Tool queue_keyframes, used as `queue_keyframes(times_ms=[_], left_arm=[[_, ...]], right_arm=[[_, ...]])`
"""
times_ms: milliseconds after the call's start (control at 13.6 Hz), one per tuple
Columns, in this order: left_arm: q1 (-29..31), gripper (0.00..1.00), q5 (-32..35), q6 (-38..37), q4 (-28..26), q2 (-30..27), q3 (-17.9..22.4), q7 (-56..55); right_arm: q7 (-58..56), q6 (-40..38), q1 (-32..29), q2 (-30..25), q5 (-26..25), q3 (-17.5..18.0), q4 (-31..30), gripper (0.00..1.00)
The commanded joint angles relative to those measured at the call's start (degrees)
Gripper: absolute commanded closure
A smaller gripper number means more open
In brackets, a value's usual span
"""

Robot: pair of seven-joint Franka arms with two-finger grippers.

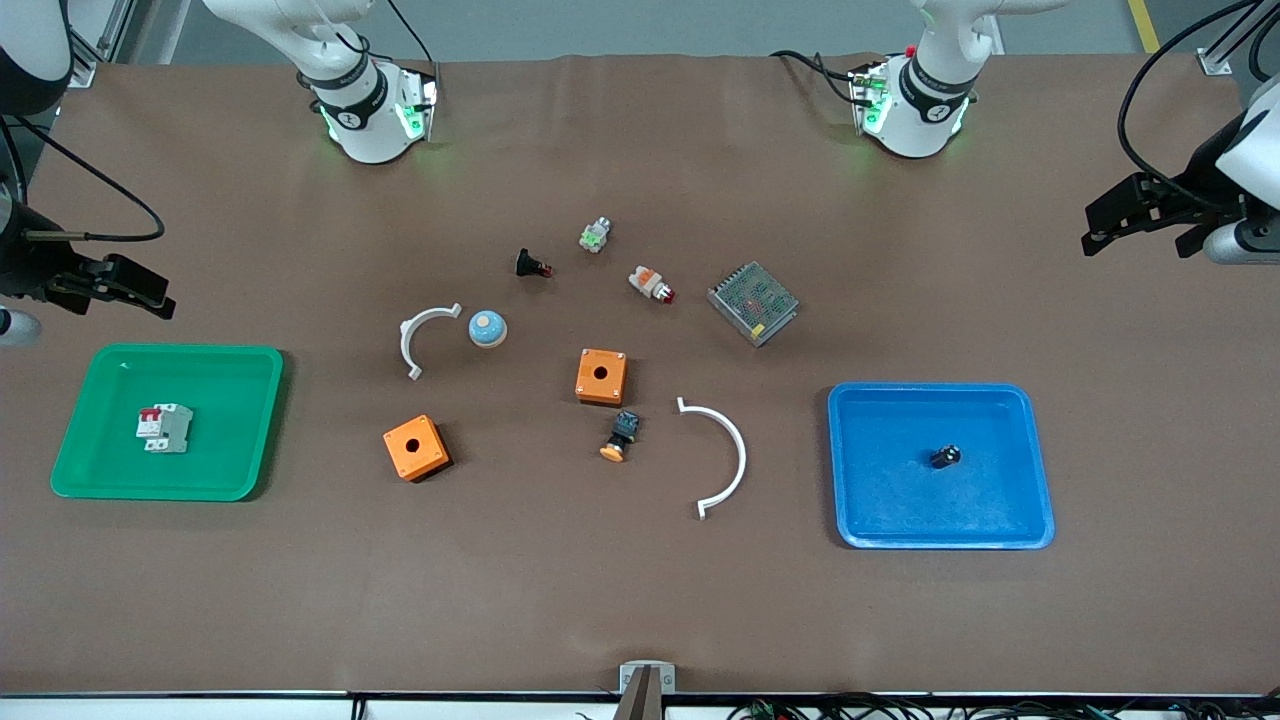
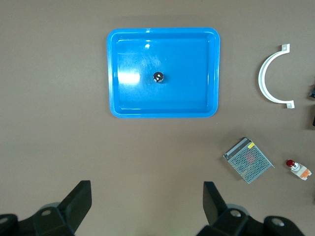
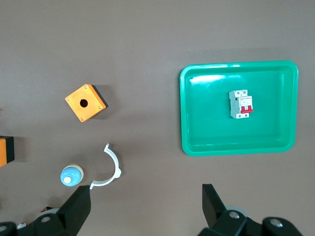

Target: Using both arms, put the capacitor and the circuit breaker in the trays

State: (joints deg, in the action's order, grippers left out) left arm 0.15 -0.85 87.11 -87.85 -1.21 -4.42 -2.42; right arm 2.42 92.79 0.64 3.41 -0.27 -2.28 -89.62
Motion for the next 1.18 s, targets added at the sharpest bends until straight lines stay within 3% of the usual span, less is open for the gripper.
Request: queue_keyframes(times_ms=[0, 808, 1102], left_arm=[[-0.33, 0.0, -0.38, -0.09, 1.27, 0.42, 0.03, 0.05], [0.11, 0.0, -0.29, -0.27, 1.36, 0.51, 0.29, -0.39], [-0.24, 0.0, 3.05, -0.53, 1.36, 0.33, -0.06, -0.3]], right_arm=[[0.04, -1.03, -0.47, 0.28, 0.88, -0.1, 2.08, 0.0], [-0.05, -1.03, -2.49, 0.28, 1.06, -0.18, 4.45, 0.0], [-0.05, -1.03, -2.58, 0.28, 1.06, -0.19, 4.72, 0.0]])
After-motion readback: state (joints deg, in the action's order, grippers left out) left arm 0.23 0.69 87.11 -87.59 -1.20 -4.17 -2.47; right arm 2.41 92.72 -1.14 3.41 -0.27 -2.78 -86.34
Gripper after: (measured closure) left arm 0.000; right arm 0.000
